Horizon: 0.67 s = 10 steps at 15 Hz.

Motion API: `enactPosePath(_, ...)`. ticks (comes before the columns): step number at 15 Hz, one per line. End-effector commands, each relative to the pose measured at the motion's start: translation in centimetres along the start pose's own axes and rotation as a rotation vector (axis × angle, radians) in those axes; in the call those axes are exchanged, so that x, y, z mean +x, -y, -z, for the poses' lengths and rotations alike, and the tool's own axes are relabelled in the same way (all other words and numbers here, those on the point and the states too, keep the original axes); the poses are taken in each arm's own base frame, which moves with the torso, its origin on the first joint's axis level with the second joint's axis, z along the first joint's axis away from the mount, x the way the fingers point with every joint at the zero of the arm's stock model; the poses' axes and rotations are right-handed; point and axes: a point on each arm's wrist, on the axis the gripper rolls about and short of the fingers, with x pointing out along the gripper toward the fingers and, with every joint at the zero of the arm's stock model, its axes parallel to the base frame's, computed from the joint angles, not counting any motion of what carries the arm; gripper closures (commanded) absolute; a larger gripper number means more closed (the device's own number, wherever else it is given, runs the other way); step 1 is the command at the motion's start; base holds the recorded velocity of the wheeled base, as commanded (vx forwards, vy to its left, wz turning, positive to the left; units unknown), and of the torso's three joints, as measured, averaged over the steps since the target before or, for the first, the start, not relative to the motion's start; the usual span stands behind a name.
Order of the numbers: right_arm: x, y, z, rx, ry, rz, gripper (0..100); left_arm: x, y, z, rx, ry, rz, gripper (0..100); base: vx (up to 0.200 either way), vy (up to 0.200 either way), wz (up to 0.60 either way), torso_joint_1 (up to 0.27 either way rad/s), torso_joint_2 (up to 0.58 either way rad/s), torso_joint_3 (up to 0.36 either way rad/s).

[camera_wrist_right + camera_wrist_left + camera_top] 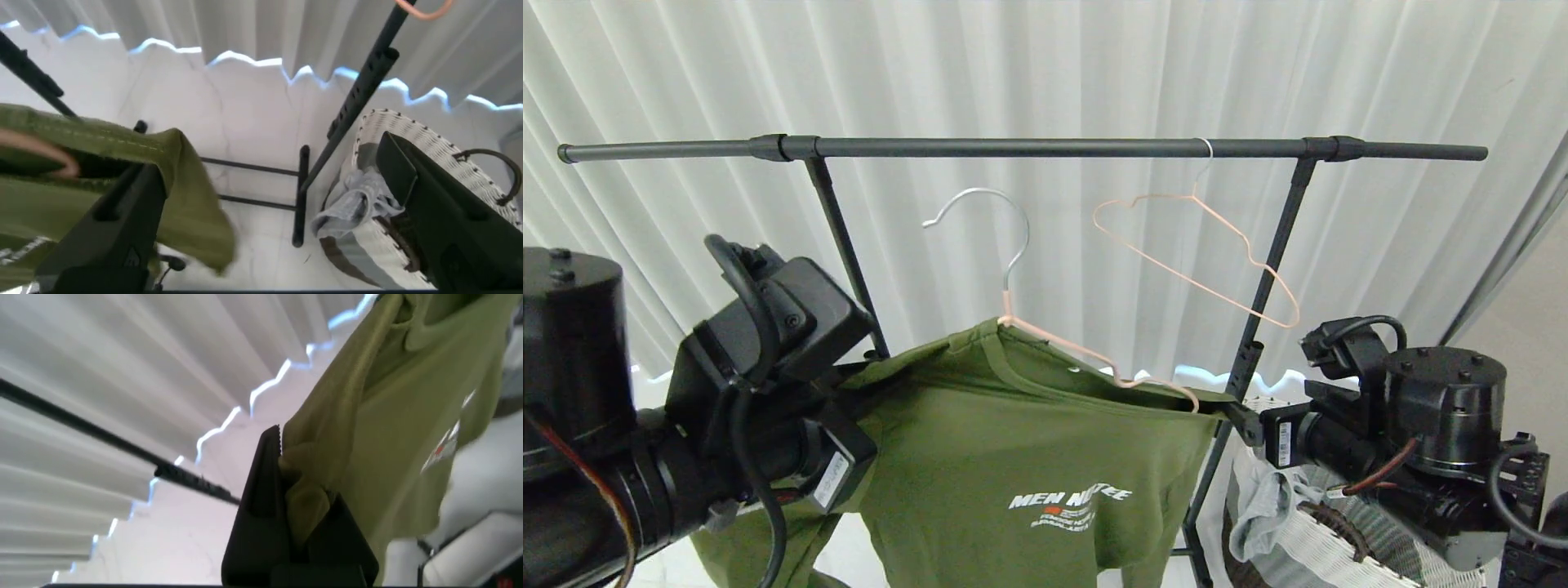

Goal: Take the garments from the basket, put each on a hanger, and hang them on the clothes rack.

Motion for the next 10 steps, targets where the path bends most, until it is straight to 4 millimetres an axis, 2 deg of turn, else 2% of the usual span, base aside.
enactPosePath(1, -0.6, 0.2, -0.7, 0.01, 0.029, -0.011, 0, 0.0, 0.5, 1.0, 0.012, -0.034, 0.014, 100, 0.0, 0.0, 0.0, 0.0, 0.0, 0.0)
enactPosePath(4, -2.0, 0.4, -1.8, -0.013, 0.071, -0.076, 0, 0.3, 0.7, 1.5, 0.021, -0.072, -0.008, 100, 0.0, 0.0, 0.0, 0.0, 0.0, 0.0)
enactPosePath(8, -5.2, -0.8, -2.0, -0.104, 0.054, -0.274, 0, 0.5, 0.7, 1.3, -0.038, -0.031, -0.035, 100, 0.0, 0.0, 0.0, 0.0, 0.0, 0.0)
enactPosePath(10, -6.1, -1.2, -2.1, -0.154, 0.053, -0.339, 0, 0.4, 0.9, 1.7, -0.06, 0.0, -0.044, 100, 0.0, 0.0, 0.0, 0.0, 0.0, 0.0)
